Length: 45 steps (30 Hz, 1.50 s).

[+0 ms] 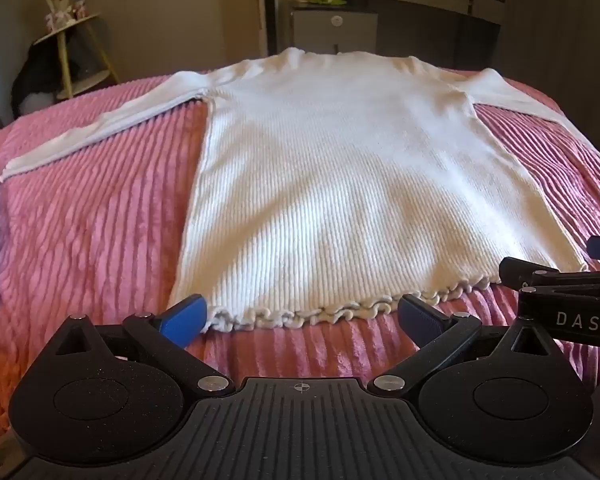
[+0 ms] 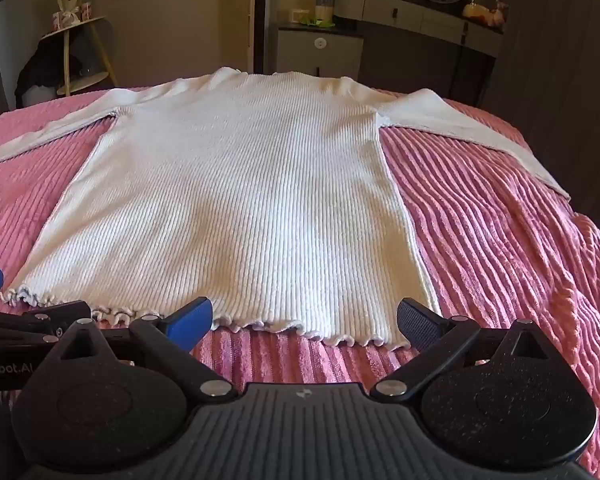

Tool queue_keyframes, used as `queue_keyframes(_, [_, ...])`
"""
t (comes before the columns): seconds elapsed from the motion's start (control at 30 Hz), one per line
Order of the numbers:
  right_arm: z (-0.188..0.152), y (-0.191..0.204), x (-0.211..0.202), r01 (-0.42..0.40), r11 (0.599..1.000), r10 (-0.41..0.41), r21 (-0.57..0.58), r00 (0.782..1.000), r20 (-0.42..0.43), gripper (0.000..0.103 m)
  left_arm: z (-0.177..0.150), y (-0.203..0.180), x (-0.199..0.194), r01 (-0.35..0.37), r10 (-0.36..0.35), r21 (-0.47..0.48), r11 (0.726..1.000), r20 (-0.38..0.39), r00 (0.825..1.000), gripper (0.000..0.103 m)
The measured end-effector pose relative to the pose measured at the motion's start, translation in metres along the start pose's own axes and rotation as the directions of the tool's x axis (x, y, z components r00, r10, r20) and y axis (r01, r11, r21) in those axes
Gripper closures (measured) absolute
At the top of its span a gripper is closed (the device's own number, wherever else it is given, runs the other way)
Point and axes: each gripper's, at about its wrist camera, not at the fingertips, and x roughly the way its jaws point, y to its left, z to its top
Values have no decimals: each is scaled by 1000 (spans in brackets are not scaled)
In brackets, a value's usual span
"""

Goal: Fold small clothes

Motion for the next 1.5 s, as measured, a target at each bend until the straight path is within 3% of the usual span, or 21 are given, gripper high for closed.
queue_keyframes(1.5, [1, -2, -11, -21, 1000, 19, 19, 998, 65, 4, -3, 1, 1, 6, -6, -15, 1000, -16, 1000, 0])
